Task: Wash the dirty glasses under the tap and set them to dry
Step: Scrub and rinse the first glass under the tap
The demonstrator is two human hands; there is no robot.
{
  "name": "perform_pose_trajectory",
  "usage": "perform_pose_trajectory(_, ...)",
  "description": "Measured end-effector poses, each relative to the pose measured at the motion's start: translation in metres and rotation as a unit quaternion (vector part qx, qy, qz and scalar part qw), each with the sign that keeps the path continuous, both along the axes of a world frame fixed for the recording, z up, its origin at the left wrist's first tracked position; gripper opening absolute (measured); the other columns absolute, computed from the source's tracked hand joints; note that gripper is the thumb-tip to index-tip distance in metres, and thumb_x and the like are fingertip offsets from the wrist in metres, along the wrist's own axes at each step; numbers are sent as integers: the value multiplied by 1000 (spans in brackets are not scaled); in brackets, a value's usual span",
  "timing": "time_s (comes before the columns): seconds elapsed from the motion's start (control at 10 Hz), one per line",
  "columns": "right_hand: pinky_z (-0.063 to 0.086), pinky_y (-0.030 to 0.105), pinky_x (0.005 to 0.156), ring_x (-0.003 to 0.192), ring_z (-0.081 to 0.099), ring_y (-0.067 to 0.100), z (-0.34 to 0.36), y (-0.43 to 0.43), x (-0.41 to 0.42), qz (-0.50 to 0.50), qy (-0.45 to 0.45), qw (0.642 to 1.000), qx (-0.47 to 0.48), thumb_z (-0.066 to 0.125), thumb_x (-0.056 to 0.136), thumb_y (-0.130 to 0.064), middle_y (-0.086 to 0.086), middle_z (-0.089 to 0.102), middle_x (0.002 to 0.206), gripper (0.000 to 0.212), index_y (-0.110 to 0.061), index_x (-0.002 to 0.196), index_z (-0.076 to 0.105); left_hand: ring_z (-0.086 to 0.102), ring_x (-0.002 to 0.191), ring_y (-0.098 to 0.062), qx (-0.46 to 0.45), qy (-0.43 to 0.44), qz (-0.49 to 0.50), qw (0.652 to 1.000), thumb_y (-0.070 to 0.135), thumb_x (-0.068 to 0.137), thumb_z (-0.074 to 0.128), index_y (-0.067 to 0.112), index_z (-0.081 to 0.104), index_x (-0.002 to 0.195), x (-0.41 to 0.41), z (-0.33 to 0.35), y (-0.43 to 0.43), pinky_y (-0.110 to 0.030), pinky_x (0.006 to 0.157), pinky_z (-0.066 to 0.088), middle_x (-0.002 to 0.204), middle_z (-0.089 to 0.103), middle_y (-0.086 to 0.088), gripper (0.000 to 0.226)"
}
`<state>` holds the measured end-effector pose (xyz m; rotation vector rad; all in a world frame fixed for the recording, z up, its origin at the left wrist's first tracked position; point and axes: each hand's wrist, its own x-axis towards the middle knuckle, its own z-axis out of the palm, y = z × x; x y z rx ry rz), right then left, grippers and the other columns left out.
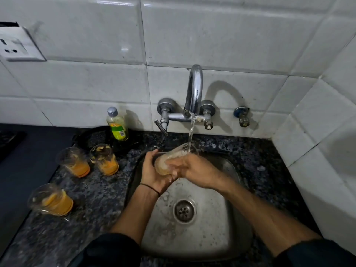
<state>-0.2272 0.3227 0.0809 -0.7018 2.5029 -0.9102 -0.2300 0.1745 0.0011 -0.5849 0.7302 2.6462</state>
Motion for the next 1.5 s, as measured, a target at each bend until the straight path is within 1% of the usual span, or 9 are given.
perform_pose_trajectory(0.1, 10, 51, 122, 135, 44, 21, -3, -5, 4, 188, 166, 921, 299, 53, 90, -8, 1, 55, 139, 50, -21, 139, 53, 67, 84, -38, -37, -90, -2, 995, 37, 96, 42, -6, 64, 108, -12, -3, 11, -43, 77, 52, 100, 68, -26, 49)
perform_pose_trajectory(0.3, 6, 51, 123, 142, 37, 22, -10, -10, 4, 184, 274, 827, 455, 49, 99, -20, 3, 48, 149, 50, -19, 148, 40, 68, 75, -36, -75, -121, -11, 990, 34, 97, 42, -5, 61, 109, -26, -1, 20, -39, 67, 56, 90, 69, -24, 44)
perform_pose_trajectory(0.6, 55, 36, 80, 98, 59, 25, -8, -41, 7, -208, -205, 956, 42, 54, 71, 12, 8, 58, 88, 26, -11, 81, 57, 66, 59, -26, -135, -103, 10, 985, 35, 98, 45, 5, 62, 67, -16, -11, 29, -27, 50, 55, 63, 63, -13, 46)
perform_pose_trajectory(0.7, 49, 49, 97, 116, 56, 33, -13, -30, 15, -82, -152, 976, 131, 50, 86, 2, 12, 61, 119, 59, -22, 140, 45, 63, 81, -35, -115, -131, -16, 985, 49, 96, 47, -5, 62, 87, -16, -10, 31, -41, 64, 51, 81, 66, -24, 57)
perform_pose_trajectory(0.9, -11, 51, 121, 147, 29, 20, -20, -18, 6, 58, 90, 909, 403, 54, 94, -13, 4, 41, 155, 56, -12, 148, 39, 66, 78, -27, -143, -140, -29, 979, 33, 98, 45, 4, 60, 96, -21, -3, 44, -34, 70, 52, 77, 72, -16, 32)
perform_pose_trajectory(1.1, 45, 34, 95, 111, 60, 25, -10, -16, 22, -35, 134, 976, 167, 58, 87, -2, 6, 63, 119, 32, -15, 115, 66, 58, 68, -23, -155, -113, 23, 981, 26, 102, 38, 10, 51, 87, -19, -11, 30, -32, 61, 48, 44, 63, -4, 26)
perform_pose_trajectory(1.3, 51, 40, 74, 83, 63, 30, -36, -24, 7, -309, -244, 912, -113, 43, 92, -1, 15, 60, 81, 26, -12, 81, 64, 64, 51, -20, -137, -123, -27, 982, 30, 98, 44, 7, 65, 61, -13, -13, 45, -27, 56, 52, 57, 62, -8, 48)
perform_pose_trajectory(1.4, 44, 37, 72, 79, 57, 30, -42, -25, 7, -333, -311, 872, -181, 42, 92, 5, 18, 56, 77, 25, -5, 81, 62, 64, 45, -19, -163, -130, -49, 977, 27, 95, 49, 6, 65, 60, -14, -10, 45, -26, 50, 55, 53, 63, -8, 43)
perform_pose_trajectory(1.5, 48, 42, 91, 106, 60, 35, -49, -18, 5, -258, -228, 937, -56, 42, 103, -16, 23, 63, 114, 28, -3, 120, 60, 66, 51, -22, -186, -128, -65, 972, 29, 96, 50, 8, 62, 72, -12, -6, 47, -32, 58, 53, 55, 65, -10, 34)
